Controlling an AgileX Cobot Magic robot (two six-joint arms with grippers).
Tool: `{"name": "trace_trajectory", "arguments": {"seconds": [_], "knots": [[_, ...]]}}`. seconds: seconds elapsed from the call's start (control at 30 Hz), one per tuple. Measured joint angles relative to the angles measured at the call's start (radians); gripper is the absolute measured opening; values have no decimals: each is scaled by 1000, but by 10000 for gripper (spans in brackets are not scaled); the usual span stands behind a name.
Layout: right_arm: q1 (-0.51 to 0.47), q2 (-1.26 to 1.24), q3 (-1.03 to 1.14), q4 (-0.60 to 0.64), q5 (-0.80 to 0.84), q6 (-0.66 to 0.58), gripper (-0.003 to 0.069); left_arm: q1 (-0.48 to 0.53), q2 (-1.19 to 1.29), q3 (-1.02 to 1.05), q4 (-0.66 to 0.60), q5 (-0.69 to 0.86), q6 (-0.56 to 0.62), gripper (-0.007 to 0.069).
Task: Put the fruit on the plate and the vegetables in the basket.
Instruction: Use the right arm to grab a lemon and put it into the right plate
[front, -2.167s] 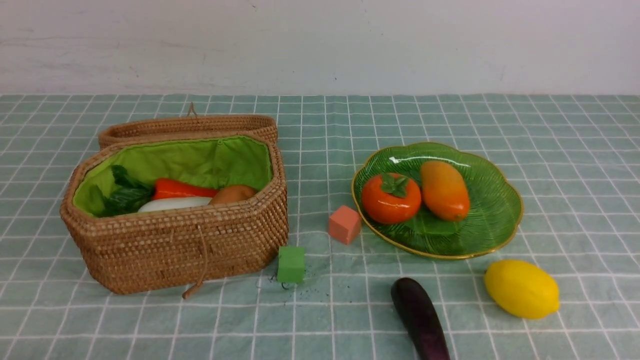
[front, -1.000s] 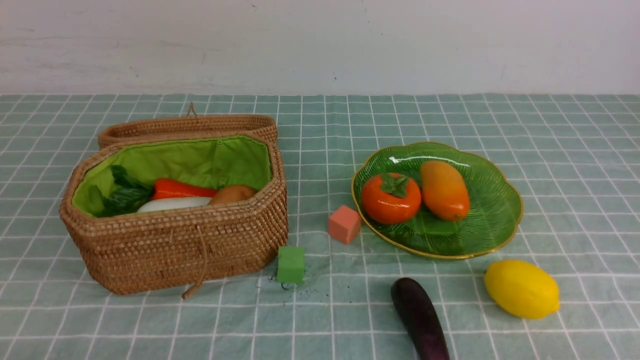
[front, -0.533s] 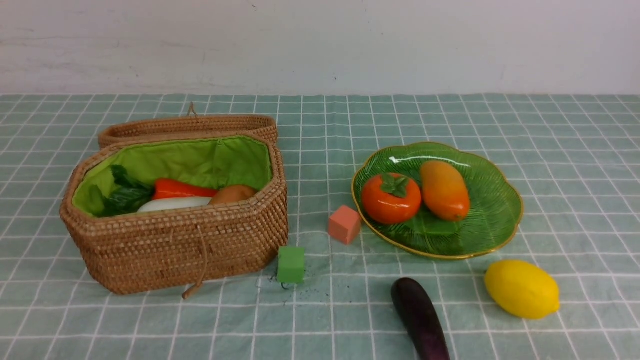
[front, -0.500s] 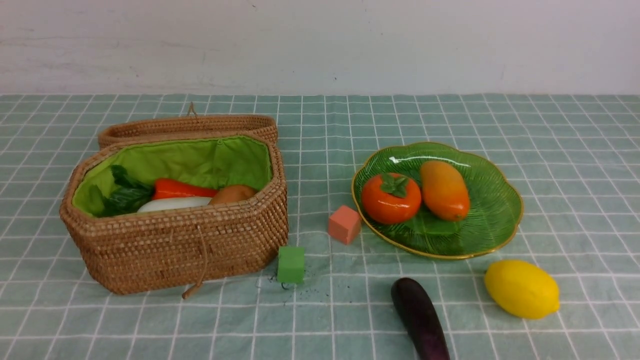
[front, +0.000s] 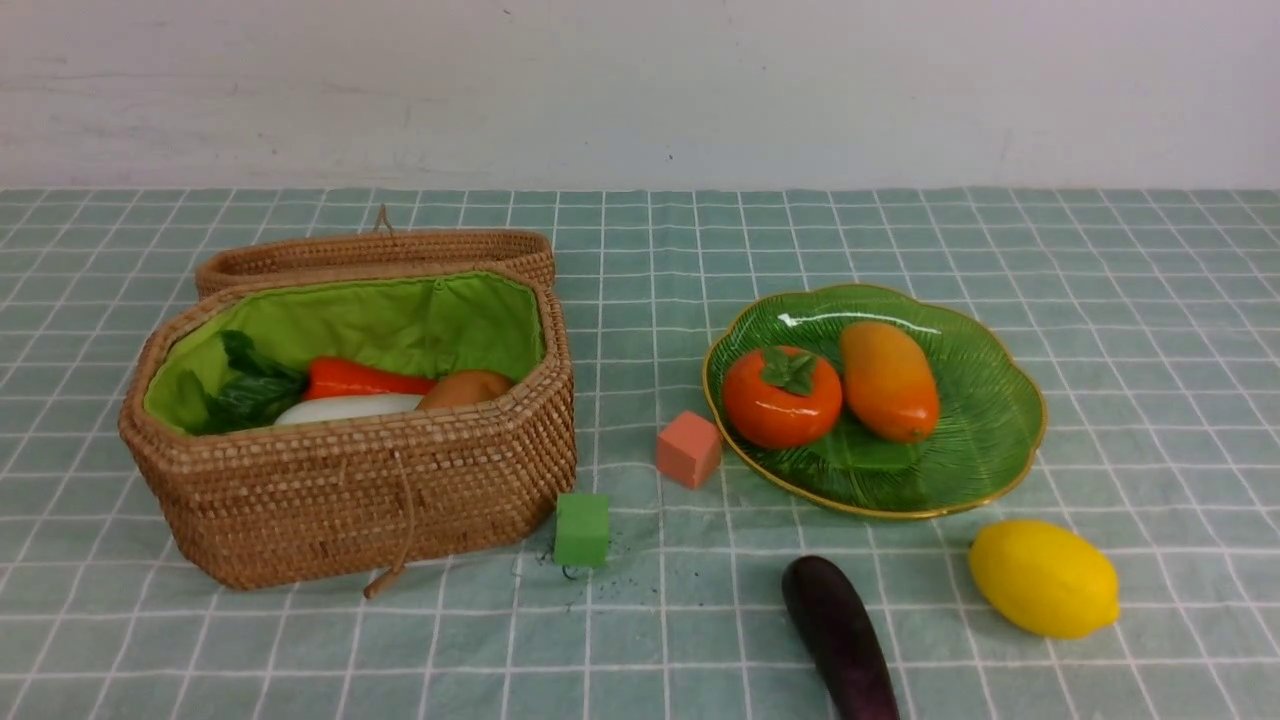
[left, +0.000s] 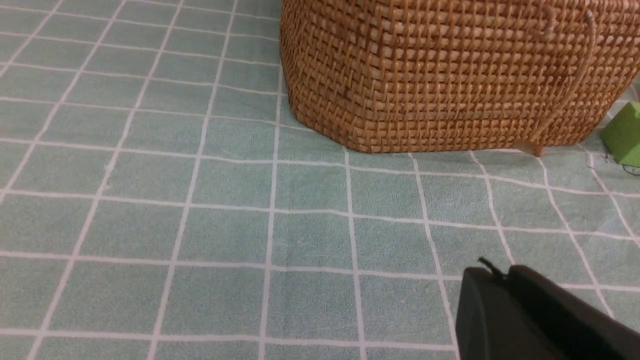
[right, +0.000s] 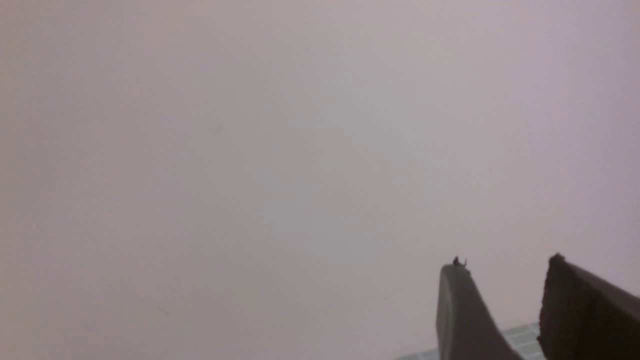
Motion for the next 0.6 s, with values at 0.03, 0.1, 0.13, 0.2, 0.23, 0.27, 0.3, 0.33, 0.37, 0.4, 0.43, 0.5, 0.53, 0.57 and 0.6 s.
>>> {"name": "trace_trajectory", "arguments": {"seconds": [0.03,0.1,0.13,0.2,0.23,0.27,0.3,0.33,0.37,0.4,0.43,0.5,0.53,0.57,0.6], "knots": [[0,6,-23,-3,20,35,242,0,0,0,0,0,0,39],[0,35,-123,-19,79,95,242,0,0,0,8,0,0,39],[0,62,-171,-26,109,115,242,0,0,0,14,0,0,40],[0,128,-303,-43,199,145,242,0,0,0,25,0,0,43],[0,172,-372,-53,250,149,242,0,0,0,31,0,0,46],[0,233,-453,-65,317,151,242,0,0,0,35,0,0,49],[0,287,-505,-74,379,151,242,0,0,0,37,0,0,50],[0,332,-566,-83,447,151,242,0,0,0,40,0,0,52],[0,343,-588,-86,461,151,242,0,0,0,39,0,0,52],[0,458,-679,-117,604,144,242,0,0,0,39,0,0,55],[0,527,-708,-139,682,125,242,0,0,0,39,0,0,56],[0,642,-736,-194,783,72,242,0,0,0,39,0,0,58],[0,680,-738,-211,818,40,242,0,0,0,40,0,0,58],[0,716,-738,-223,834,21,242,0,0,0,40,0,0,58],[0,751,-734,-232,853,-9,242,0,0,0,40,0,0,58]]}}
